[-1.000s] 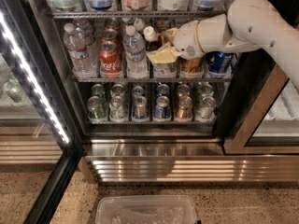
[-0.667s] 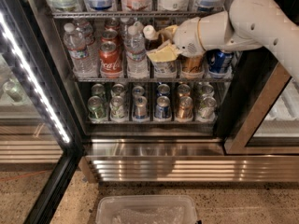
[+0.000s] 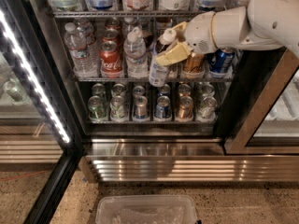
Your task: Pick blue plastic bottle from middle shelf of fridge
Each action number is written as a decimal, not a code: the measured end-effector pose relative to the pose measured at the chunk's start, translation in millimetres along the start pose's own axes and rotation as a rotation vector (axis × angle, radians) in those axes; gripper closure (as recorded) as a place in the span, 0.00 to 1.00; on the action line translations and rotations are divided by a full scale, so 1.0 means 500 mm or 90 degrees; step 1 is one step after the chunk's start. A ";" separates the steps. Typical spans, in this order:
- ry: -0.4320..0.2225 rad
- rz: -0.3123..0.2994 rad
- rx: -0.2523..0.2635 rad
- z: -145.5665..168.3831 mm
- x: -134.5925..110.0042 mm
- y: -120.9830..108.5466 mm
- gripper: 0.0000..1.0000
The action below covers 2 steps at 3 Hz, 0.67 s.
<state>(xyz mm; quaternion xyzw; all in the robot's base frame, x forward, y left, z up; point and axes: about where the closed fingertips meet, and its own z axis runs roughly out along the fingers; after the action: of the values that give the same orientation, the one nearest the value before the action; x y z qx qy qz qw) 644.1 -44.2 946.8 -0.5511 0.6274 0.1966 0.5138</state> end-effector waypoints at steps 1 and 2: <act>0.000 0.000 0.000 0.000 0.000 0.000 1.00; 0.006 -0.002 -0.021 -0.018 -0.016 0.009 1.00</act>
Offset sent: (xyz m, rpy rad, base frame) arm -0.0229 -0.0108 0.0248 -0.0367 0.0390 0.0574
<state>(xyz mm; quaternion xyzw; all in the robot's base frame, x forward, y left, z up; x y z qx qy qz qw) 635.1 -45.8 955.9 -0.5611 0.6257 0.2034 0.5023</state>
